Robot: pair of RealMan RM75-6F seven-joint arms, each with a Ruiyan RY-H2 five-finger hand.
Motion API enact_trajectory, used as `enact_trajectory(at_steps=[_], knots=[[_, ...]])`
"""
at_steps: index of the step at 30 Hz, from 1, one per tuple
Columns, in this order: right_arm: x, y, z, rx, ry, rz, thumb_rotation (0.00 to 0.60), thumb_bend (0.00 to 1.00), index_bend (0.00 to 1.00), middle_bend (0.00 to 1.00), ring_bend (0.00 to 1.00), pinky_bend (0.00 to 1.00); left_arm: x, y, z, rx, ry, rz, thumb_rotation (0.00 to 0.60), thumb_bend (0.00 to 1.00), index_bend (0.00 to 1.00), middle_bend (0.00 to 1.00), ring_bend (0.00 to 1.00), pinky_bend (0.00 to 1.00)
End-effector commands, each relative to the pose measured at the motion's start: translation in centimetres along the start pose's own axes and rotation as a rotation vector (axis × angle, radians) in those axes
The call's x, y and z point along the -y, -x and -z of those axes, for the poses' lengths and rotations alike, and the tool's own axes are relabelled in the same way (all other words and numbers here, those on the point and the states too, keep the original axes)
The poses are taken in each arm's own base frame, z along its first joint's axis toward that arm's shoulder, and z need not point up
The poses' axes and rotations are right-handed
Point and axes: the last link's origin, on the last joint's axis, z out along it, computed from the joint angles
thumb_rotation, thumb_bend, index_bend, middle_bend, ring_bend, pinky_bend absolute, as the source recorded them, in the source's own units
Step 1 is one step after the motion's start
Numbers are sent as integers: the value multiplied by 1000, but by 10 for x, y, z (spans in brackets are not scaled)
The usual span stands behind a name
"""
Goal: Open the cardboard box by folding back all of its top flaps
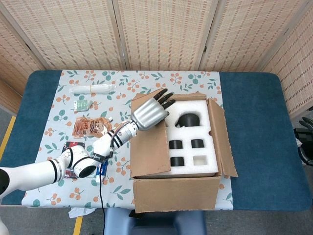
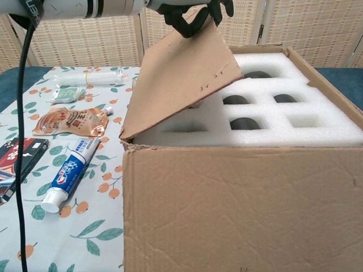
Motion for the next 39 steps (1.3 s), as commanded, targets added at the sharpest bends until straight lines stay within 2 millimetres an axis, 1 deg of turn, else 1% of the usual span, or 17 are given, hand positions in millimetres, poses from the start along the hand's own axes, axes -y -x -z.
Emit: enact_trajectory(at_steps=[1,5,14,19,30,36,39], knots=[[0,0,-1,1,0,-1,339,584,38,0,0,0,6,-5,2,-16,-20,-3,600,1000,625,167,0,0],[2,1,-2,4,-4,1,340,584,38,0,0,0,14,-11,7,-34,-50,-10,600,1000,610,167,0,0],[5,4,-4,10,-2,4,340,583,38,0,0,0,36,-12,21,-40,-126,-31,600,1000,613,167,0,0],[7,6,-6,17,-3,7,339,583,38,0,0,0,48,-15,29,-55,-167,-36,600,1000,613,167,0,0],[10,11,-10,27,3,14,340,584,38,0,0,0,66,-21,43,-69,-238,-28,600,1000,605,169,0,0],[12,12,-14,28,4,15,340,583,38,0,0,0,78,-24,50,-72,-270,10,600,1000,576,169,0,0],[13,13,-14,30,4,17,339,584,38,0,0,0,85,-23,55,-71,-287,20,600,1000,545,169,0,0]])
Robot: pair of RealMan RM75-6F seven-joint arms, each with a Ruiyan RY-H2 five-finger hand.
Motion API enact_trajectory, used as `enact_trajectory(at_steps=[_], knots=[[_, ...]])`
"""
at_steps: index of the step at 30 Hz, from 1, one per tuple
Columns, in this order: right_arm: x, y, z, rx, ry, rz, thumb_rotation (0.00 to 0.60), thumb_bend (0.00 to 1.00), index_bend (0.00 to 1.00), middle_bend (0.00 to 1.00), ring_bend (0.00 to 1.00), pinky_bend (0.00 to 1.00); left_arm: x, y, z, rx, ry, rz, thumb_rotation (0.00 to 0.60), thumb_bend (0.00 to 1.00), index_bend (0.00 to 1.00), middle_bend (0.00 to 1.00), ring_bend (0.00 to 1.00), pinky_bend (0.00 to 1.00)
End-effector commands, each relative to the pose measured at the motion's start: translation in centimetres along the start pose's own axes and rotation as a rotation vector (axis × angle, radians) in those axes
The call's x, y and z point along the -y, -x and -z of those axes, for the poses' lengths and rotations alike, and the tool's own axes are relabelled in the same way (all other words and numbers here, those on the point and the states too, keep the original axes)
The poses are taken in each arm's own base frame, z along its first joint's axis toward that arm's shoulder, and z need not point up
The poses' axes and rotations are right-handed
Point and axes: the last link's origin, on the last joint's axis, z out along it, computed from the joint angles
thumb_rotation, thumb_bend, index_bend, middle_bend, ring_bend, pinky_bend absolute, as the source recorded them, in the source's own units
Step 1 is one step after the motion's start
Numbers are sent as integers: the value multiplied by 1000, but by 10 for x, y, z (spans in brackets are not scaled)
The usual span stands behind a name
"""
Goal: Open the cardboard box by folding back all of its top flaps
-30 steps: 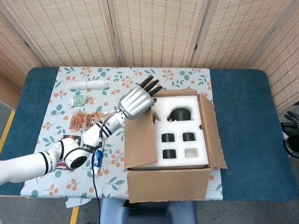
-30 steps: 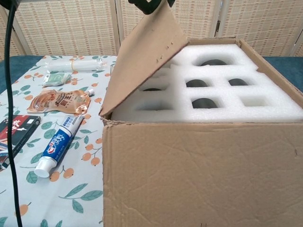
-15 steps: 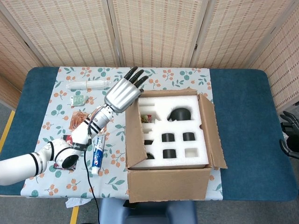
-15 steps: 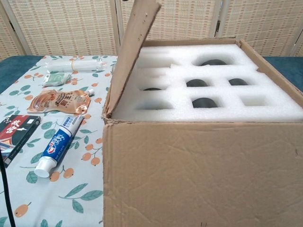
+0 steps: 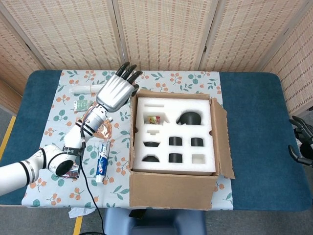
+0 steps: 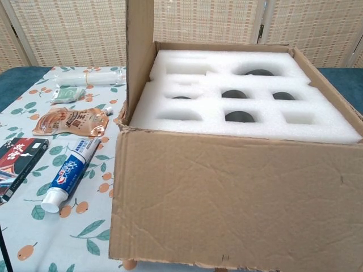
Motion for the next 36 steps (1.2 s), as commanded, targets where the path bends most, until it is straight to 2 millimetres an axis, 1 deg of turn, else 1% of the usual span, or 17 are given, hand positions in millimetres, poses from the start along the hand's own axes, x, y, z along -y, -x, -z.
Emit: enact_trajectory(at_steps=[1,7,18,22,24,27,28,29,30,31,33,34,35,36], knots=[[1,0,0,0,0,2,339,584,38,0,0,0,8,0,3,3,-18,7,600,1000,529,169,0,0],[2,1,-2,3,1,5,340,584,38,0,0,0,25,3,13,11,-64,34,600,1000,481,169,0,0],[6,3,-2,8,-2,8,340,583,38,0,0,0,54,7,34,14,-155,24,600,1000,485,169,0,0],[7,3,-2,5,0,12,341,583,38,0,0,0,71,10,46,20,-209,19,600,1000,481,169,0,0],[7,4,-2,5,3,17,342,584,38,0,0,0,82,12,54,23,-249,22,600,1000,451,169,0,0],[8,5,-2,8,11,39,340,583,38,0,0,0,96,20,73,56,-310,49,600,1000,328,163,0,0],[8,5,-3,8,13,51,341,583,38,0,0,0,100,23,81,65,-327,60,600,1000,275,155,0,0],[9,6,-4,7,17,74,341,583,38,0,0,0,104,27,93,72,-350,72,600,1000,230,144,0,0],[9,7,-6,8,21,95,341,583,38,0,0,0,106,31,104,74,-367,81,600,1000,208,138,0,0],[10,8,-8,7,27,128,341,584,38,0,0,0,108,36,118,75,-384,95,600,1000,183,130,0,0],[12,10,-12,0,41,179,341,583,38,0,0,0,109,44,142,77,-393,126,600,1000,158,118,0,0],[14,12,-15,-4,53,215,341,583,38,0,0,0,110,49,159,79,-409,140,600,1000,147,111,0,0],[14,13,-16,-6,60,234,342,583,38,0,0,0,111,51,168,78,-419,145,600,1000,140,106,0,0],[16,15,-19,-15,76,277,342,583,38,0,0,0,111,55,185,75,-440,147,600,994,135,101,0,0]])
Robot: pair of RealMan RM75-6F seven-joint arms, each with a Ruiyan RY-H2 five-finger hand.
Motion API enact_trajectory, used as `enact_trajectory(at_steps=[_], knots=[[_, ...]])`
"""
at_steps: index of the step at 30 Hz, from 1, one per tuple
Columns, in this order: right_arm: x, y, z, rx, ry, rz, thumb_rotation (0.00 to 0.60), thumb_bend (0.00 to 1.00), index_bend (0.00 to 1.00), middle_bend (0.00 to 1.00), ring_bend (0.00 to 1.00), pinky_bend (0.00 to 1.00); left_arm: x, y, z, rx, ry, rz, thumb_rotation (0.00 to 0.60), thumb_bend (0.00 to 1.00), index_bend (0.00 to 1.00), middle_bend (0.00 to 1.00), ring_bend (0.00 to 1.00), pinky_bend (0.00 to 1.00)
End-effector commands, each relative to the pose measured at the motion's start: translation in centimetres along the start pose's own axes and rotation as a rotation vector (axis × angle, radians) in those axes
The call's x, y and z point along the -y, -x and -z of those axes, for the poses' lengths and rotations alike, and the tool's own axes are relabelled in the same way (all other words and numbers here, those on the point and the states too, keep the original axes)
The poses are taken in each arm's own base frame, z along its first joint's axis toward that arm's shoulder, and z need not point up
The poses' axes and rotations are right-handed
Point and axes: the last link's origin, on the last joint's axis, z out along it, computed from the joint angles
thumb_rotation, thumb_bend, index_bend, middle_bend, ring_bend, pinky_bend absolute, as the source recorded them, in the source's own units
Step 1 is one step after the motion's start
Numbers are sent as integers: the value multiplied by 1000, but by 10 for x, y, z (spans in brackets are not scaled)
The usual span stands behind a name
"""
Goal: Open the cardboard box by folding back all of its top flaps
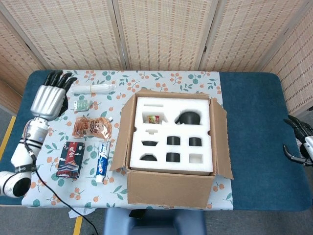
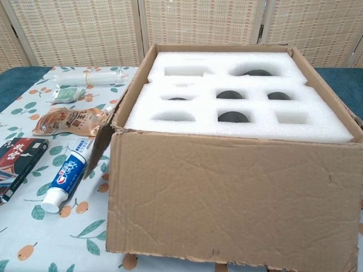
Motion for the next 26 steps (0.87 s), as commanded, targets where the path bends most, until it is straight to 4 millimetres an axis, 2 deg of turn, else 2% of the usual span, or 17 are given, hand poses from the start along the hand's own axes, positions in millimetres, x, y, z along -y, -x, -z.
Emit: enact_trajectory(at_steps=[1,4,9,13,16,17,22,26], knots=[[8,7,-12,-24,60,143,342,584,38,0,0,0,27,18,55,4,-58,37,600,981,130,95,0,0],[14,18,-20,-52,121,222,341,584,38,0,0,0,45,36,96,17,-133,56,600,916,119,80,0,0],[25,40,-28,-34,146,205,343,583,38,0,0,0,72,68,164,-5,-249,92,600,797,91,69,0,0],[28,53,-29,-67,154,244,357,584,38,0,0,0,80,86,199,-27,-290,117,600,745,88,67,0,0],[32,60,-27,-75,148,261,446,582,38,0,0,0,83,94,210,-16,-281,159,600,709,90,40,0,0],[34,63,-27,-83,145,269,458,580,37,0,0,0,86,98,215,-12,-283,177,600,693,91,31,0,0],[43,72,-25,-87,120,286,474,552,38,0,0,0,89,102,218,27,-273,179,600,630,74,7,0,0],[47,81,-27,-63,96,258,475,549,38,0,0,0,87,101,219,24,-258,183,600,629,68,7,0,0]])
